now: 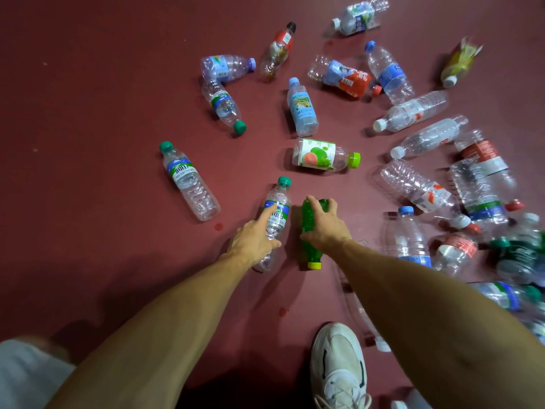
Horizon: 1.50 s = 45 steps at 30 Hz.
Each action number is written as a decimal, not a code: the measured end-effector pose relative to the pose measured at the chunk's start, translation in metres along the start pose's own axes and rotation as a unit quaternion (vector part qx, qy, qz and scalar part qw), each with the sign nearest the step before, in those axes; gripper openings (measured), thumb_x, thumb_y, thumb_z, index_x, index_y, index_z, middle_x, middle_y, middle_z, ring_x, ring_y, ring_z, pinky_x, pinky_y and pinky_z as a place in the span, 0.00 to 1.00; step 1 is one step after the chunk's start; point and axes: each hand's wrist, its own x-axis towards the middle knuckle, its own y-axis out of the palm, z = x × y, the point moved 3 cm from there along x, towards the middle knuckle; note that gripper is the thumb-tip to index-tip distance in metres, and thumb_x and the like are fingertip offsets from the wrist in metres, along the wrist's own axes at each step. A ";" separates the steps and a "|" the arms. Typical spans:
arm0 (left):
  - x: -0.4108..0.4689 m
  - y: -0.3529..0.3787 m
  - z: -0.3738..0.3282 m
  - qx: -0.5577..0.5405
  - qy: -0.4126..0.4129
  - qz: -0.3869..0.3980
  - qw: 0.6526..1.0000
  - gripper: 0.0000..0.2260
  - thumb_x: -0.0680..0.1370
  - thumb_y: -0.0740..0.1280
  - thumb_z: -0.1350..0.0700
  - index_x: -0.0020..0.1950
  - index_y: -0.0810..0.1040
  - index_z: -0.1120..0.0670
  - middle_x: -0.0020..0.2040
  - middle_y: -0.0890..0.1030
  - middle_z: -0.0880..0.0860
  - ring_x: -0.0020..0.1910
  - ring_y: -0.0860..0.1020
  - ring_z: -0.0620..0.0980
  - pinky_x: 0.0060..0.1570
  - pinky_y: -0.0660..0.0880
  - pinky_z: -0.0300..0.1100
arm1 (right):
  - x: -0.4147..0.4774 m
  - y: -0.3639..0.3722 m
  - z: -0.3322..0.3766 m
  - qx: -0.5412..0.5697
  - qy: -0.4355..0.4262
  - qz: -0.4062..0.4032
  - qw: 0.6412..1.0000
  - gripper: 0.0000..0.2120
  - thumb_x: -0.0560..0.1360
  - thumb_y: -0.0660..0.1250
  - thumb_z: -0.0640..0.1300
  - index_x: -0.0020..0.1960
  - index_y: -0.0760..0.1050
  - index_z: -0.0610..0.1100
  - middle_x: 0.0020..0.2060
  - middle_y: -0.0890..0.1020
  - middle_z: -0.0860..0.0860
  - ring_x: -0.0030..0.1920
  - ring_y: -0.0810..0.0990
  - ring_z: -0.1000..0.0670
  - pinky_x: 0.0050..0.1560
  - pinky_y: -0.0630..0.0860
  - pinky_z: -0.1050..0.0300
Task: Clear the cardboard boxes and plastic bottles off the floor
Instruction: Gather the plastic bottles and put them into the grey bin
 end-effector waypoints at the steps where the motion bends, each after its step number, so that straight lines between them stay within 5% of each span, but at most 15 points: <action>1: 0.000 -0.004 -0.002 0.001 0.000 -0.011 1.000 0.41 0.75 0.74 0.48 0.79 0.52 0.34 0.64 0.78 0.57 0.62 0.76 0.63 0.62 0.72 0.52 | 0.001 -0.004 0.003 0.001 -0.010 -0.001 1.000 0.45 0.74 0.73 0.43 0.80 0.50 0.57 0.77 0.49 0.43 0.60 0.77 0.33 0.58 0.78 0.45; 8: -0.040 -0.084 -0.029 -0.004 -0.022 -0.077 0.997 0.45 0.74 0.73 0.45 0.79 0.44 0.33 0.63 0.72 0.57 0.63 0.76 0.63 0.62 0.71 0.54 | -0.022 -0.072 0.051 -0.019 -0.075 -0.005 0.997 0.45 0.74 0.72 0.45 0.81 0.49 0.58 0.78 0.51 0.43 0.63 0.75 0.33 0.61 0.73 0.47; 18: -0.233 -0.272 -0.107 -0.109 -0.104 -0.130 0.980 0.40 0.74 0.75 0.49 0.80 0.55 0.38 0.66 0.72 0.60 0.65 0.73 0.63 0.64 0.68 0.50 | -0.198 -0.261 0.192 -0.054 -0.150 0.011 0.987 0.51 0.73 0.73 0.44 0.82 0.39 0.54 0.81 0.48 0.43 0.62 0.77 0.34 0.58 0.73 0.48; 28: -0.463 -0.447 -0.168 -0.166 -0.132 -0.237 0.948 0.37 0.76 0.72 0.49 0.80 0.55 0.37 0.59 0.73 0.57 0.61 0.75 0.60 0.59 0.73 0.50 | -0.414 -0.401 0.349 -0.104 -0.266 0.018 0.958 0.43 0.72 0.74 0.43 0.79 0.54 0.51 0.78 0.53 0.47 0.60 0.76 0.31 0.55 0.73 0.47; 37: -0.657 -0.502 -0.165 -0.214 -0.261 -0.400 0.852 0.36 0.76 0.73 0.46 0.79 0.57 0.36 0.59 0.74 0.56 0.61 0.76 0.60 0.61 0.72 0.48 | -0.554 -0.405 0.458 -0.218 -0.444 0.066 0.867 0.45 0.74 0.71 0.49 0.81 0.48 0.58 0.81 0.50 0.50 0.67 0.74 0.35 0.64 0.72 0.49; 45: -0.884 -0.433 -0.095 -0.240 -0.419 -0.490 0.725 0.35 0.77 0.71 0.46 0.79 0.57 0.37 0.62 0.73 0.57 0.63 0.74 0.59 0.60 0.68 0.45 | -0.739 -0.289 0.520 -0.298 -0.590 0.118 0.741 0.42 0.75 0.69 0.49 0.81 0.47 0.58 0.81 0.50 0.50 0.65 0.75 0.35 0.63 0.72 0.50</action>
